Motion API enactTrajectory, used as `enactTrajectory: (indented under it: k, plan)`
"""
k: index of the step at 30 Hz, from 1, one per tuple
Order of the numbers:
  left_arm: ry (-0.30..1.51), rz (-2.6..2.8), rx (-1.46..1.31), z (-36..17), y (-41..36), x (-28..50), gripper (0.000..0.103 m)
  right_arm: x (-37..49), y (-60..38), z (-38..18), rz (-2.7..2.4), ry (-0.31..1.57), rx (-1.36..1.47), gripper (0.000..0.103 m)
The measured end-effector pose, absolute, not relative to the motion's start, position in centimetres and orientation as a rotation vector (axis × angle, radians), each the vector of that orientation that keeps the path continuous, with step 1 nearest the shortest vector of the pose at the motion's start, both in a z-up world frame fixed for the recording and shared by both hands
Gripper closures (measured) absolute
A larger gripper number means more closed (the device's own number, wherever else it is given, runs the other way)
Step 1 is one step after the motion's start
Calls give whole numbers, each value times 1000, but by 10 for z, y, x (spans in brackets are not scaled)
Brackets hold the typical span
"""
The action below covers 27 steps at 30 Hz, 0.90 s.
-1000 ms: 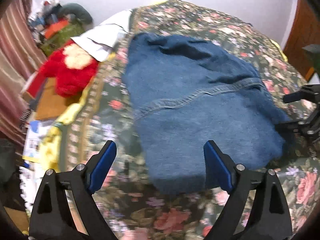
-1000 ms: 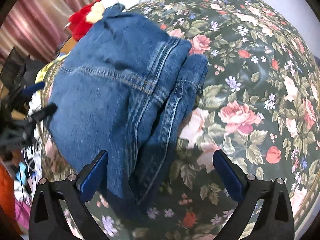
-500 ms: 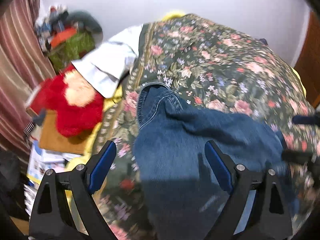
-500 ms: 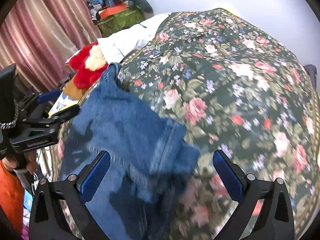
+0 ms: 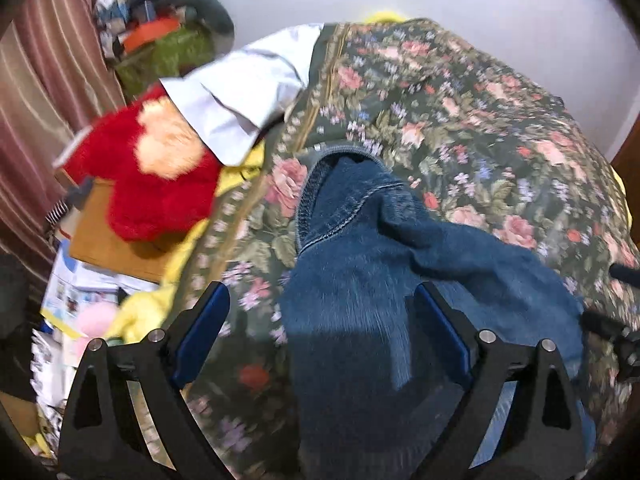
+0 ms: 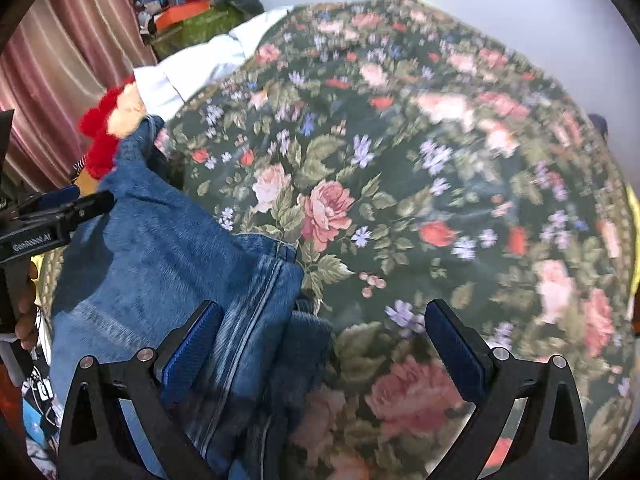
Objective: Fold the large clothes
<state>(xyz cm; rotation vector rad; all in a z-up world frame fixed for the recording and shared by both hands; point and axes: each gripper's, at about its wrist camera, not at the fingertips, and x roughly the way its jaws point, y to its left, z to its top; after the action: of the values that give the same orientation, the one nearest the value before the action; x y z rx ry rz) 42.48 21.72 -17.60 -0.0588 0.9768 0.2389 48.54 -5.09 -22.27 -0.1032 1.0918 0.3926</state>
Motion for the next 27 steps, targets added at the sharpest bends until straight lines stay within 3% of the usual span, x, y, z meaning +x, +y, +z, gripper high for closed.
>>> enactTrajectory:
  k: [16, 27]
  plan:
    - [420, 96, -32, 25, 145, 224, 9, 313, -95, -8, 470, 565, 46, 2]
    - [212, 113, -19, 56, 101, 118, 9, 173, -108, 57, 473, 277, 85, 2]
